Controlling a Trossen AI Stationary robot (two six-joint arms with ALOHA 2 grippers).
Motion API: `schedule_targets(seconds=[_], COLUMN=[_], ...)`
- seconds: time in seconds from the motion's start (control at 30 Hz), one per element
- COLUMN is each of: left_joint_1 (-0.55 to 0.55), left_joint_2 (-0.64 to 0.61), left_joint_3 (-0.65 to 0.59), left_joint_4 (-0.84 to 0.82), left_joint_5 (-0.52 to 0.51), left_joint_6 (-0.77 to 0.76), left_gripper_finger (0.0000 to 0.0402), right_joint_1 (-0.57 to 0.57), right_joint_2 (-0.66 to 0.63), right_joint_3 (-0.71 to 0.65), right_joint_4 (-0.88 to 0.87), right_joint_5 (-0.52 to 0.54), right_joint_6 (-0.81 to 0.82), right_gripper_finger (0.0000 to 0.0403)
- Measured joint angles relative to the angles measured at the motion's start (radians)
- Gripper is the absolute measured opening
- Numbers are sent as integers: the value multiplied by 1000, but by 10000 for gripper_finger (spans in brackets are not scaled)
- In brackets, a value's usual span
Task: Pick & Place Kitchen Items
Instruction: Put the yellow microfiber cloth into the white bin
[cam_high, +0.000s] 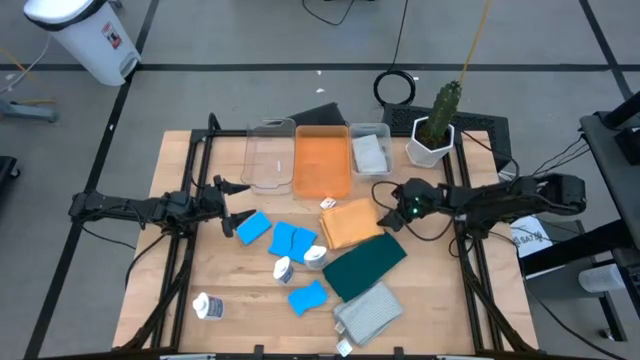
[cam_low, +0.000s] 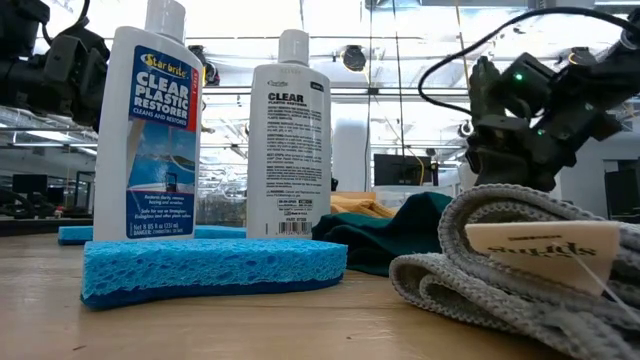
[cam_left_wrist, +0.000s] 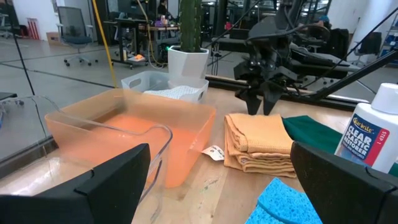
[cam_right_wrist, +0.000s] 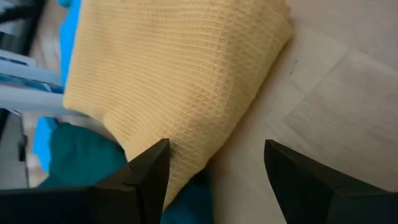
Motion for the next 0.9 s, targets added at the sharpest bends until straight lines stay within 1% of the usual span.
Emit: schedule_targets(seconds=[0.13, 0.33, 0.47, 0.67, 0.77, 0.9], left_joint_1=[0, 0, 0, 0, 0, 0], left_joint_2=[0, 0, 0, 0, 0, 0], left_joint_3=[0, 0, 0, 0, 0, 0], left_joint_4=[0, 0, 0, 0, 0, 0], left_joint_5=[0, 0, 0, 0, 0, 0], left_joint_6=[0, 0, 0, 0, 0, 0], left_gripper_finger=[395, 395, 395, 395, 395, 395], right_joint_1=[0, 0, 0, 0, 0, 2], right_joint_2=[0, 18, 89, 209, 237, 263], right_joint_3=[-35, -39, -39, -37, -37, -26], right_joint_4=[97, 147, 189, 372, 440, 451], right_joint_5=[3, 8, 30, 1, -26, -28], right_joint_6=[17, 18, 18, 16, 33, 29], right_gripper_finger=[228, 228, 228, 228, 228, 227])
